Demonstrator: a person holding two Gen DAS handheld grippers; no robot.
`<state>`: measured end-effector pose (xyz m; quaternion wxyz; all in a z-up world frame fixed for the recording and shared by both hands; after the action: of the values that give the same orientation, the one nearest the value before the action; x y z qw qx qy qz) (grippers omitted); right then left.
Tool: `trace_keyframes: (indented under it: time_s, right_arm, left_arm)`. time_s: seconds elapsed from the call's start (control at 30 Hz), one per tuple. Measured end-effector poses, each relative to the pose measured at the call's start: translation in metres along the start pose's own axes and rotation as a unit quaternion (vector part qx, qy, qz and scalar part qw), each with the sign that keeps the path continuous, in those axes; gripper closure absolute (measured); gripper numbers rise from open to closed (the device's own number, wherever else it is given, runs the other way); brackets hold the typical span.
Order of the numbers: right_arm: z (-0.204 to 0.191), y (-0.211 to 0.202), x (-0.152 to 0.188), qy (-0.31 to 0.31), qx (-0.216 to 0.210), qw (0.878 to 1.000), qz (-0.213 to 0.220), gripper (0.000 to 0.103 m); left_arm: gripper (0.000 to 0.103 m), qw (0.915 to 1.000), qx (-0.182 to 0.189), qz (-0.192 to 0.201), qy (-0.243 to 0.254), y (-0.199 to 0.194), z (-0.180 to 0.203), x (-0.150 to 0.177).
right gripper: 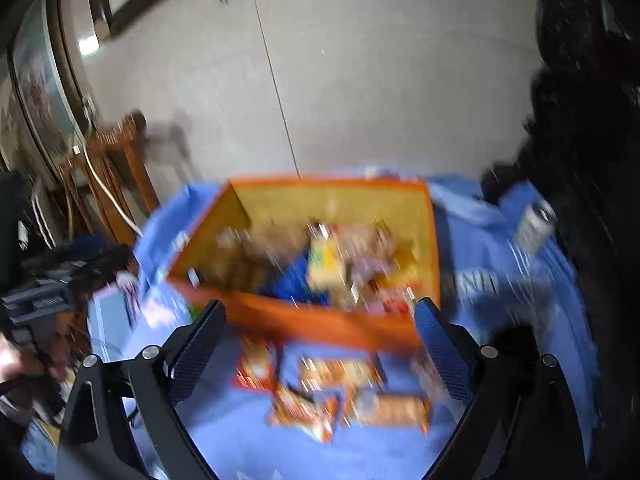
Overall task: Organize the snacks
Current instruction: 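Carry both bags over the orange box and release them inside, then grasp a barcoded orange-wrapped cake bag with the right tool while the left tool grasps an orange snack bag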
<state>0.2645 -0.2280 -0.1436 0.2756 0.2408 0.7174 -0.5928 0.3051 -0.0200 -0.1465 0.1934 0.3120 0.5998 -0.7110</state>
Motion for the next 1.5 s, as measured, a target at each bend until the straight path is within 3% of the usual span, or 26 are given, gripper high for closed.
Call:
trace_keyframes:
  time_s: [0.3, 0.43, 0.53, 0.67, 0.73, 0.83, 1.0, 1.23, 1.3, 1.43, 1.5]
  right_arm:
    - [0.042, 0.007, 0.137, 0.038, 0.038, 0.992, -0.114, 0.007]
    - [0.045, 0.007, 0.173, 0.057, 0.049, 0.987, -0.139, 0.007]
    - [0.04, 0.008, 0.167, 0.038, 0.034, 0.992, -0.112, 0.007]
    - [0.025, 0.029, 0.137, -0.063, -0.006, 0.995, -0.078, 0.008]
    - [0.017, 0.045, 0.131, -0.132, -0.018, 0.987, -0.087, 0.008]
    - [0.015, 0.072, 0.128, -0.222, -0.032, 0.968, -0.112, 0.019]
    - [0.017, 0.098, 0.134, -0.319, -0.046, 0.935, -0.148, 0.02]
    - [0.024, 0.13, 0.141, -0.372, -0.069, 0.906, -0.19, 0.028]
    - [0.022, 0.133, 0.147, -0.381, -0.077, 0.9, -0.2, 0.044]
    - [0.02, 0.131, 0.15, -0.363, -0.1, 0.905, -0.2, 0.064]
    - [0.021, 0.126, 0.154, -0.35, -0.104, 0.909, -0.202, 0.067]
  left_arm:
    - [0.004, 0.9983, 0.03, -0.049, 0.009, -0.02, 0.019, 0.1]
    - [0.004, 0.9963, 0.039, -0.075, 0.012, -0.021, 0.033, 0.121]
    - [0.004, 0.9961, 0.042, -0.076, 0.018, -0.026, 0.039, 0.121]
    - [0.004, 0.9966, 0.038, -0.072, 0.018, -0.033, 0.038, 0.116]
    - [0.004, 0.9969, 0.03, -0.071, 0.014, -0.037, 0.034, 0.117]
    - [0.004, 0.9972, 0.017, -0.073, 0.004, -0.041, 0.026, 0.12]
    - [0.004, 0.9963, -0.003, -0.083, -0.02, -0.044, 0.011, 0.131]
    - [0.004, 0.9952, -0.008, -0.096, -0.016, -0.037, 0.014, 0.14]
    - [0.004, 0.9947, -0.011, -0.102, -0.006, -0.031, 0.019, 0.141]
    - [0.004, 0.9934, 0.001, -0.114, 0.011, -0.018, 0.036, 0.141]
    - [0.004, 0.9931, 0.01, -0.115, 0.02, -0.011, 0.045, 0.139]
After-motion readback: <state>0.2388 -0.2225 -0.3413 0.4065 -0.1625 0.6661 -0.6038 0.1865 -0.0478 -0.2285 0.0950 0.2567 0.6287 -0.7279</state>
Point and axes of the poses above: each gripper's, at about its wrist camera, not at the fingertips, and y roughly the way its jaws point, z to its right, x to its underside, the point moved 10 cm from there along y, roughly the way its jaws point
